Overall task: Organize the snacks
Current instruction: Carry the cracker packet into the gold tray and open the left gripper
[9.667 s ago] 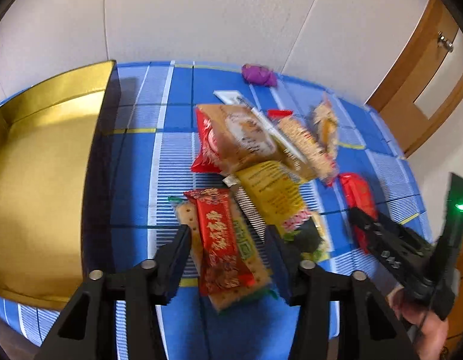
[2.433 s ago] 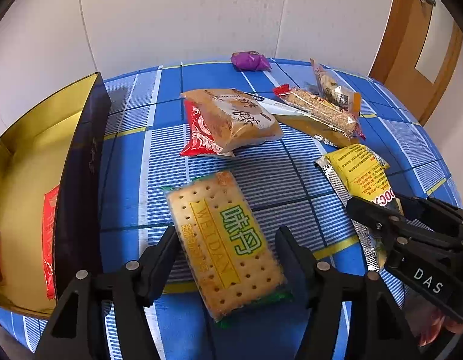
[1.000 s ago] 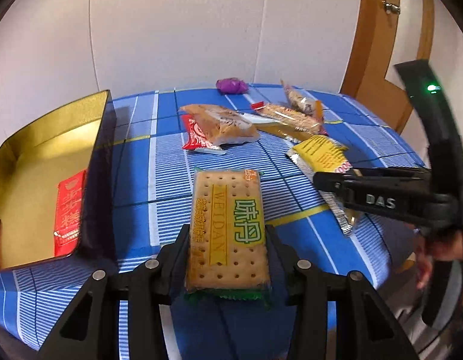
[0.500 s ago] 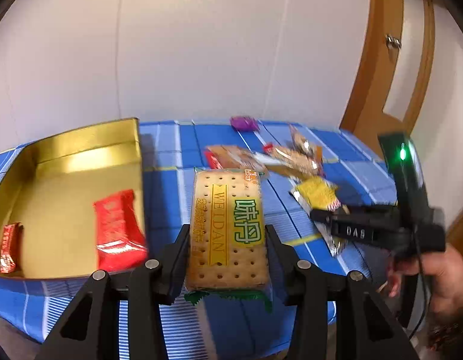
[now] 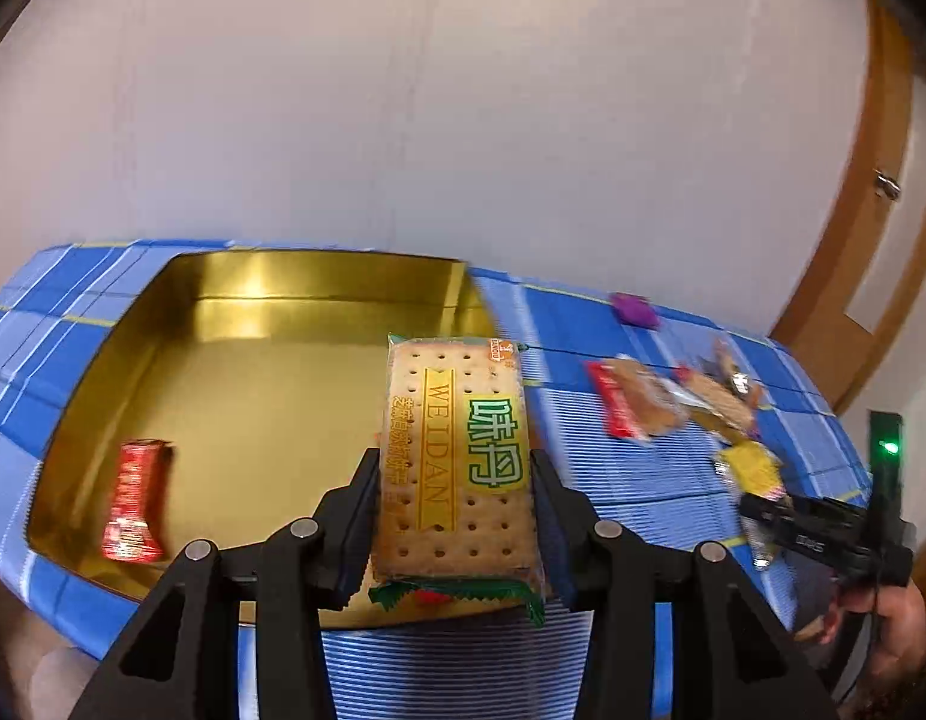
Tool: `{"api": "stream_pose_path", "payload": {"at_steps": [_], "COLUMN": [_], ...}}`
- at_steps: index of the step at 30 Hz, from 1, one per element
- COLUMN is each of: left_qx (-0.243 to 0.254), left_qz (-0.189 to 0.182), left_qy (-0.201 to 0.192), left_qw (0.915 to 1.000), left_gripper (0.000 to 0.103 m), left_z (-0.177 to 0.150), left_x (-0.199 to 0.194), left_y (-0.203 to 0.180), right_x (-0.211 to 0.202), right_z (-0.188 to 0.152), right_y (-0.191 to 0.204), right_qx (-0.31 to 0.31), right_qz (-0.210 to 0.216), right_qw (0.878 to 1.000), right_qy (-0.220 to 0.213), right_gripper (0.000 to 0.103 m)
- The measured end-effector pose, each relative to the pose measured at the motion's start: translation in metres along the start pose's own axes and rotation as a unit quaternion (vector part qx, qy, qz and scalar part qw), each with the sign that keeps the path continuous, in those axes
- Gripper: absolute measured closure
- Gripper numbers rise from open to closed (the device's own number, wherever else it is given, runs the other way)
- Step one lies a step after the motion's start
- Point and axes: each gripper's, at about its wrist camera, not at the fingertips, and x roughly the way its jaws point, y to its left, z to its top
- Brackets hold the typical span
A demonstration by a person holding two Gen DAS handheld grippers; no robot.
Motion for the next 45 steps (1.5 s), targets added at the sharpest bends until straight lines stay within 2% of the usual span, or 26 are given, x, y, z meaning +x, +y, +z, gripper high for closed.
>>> {"api": "stream_pose_path", "payload": {"at_steps": [7,16,22,28,32,36,42,45], "left_qx": [-0.059,-0.058,-0.059,-0.031,-0.016,-0.013,-0.029,-0.032], "left_qz": [0.028,0.059,0.075,0.105,0.126,0.124,0.095,0.091], "left_qy": [0.030,0.074,0.080,0.072,0.059,0.050,0.005,-0.005], "left_qw": [0.9974,0.9939,0.9922,0.9914,0.9901,0.9910,0.9950,0.9953], "left_gripper": [0.056,0.056,0.056,0.055,0.055,0.055,0.055,0.055], "left_z": [0.001,-0.004,-0.008,-0.010,-0.013,-0.015,-0.021,-0.021], "left_x": [0.016,0.035,0.039,0.039,0.038,0.036,0.018,0.016], "left_y": [0.055,0.091,0.104,0.106,0.104,0.103,0.107,0.105], "right_x": [0.000,0.001,0.001,0.001,0.000,-0.002,-0.008,-0.009], "right_z": [-0.001,-0.002,-0.003,-0.003,-0.004,-0.006,-0.008,-0.010], "right_y": [0.001,0.004,0.007,0.006,0.001,0.000,0.006,0.012], "right_qx": [-0.004,-0.012,-0.018,-0.014,0.005,0.013,0.019,0.015], "right_qz": [-0.004,-0.013,-0.020,-0.018,0.000,0.011,0.032,0.040], "right_qw": [1.000,1.000,1.000,1.000,1.000,1.000,0.999,0.999], "right_qy": [-0.002,-0.003,-0.005,-0.006,-0.009,-0.011,-0.020,-0.024], "right_gripper": [0.061,0.061,0.060,0.060,0.061,0.061,0.062,0.064]}}
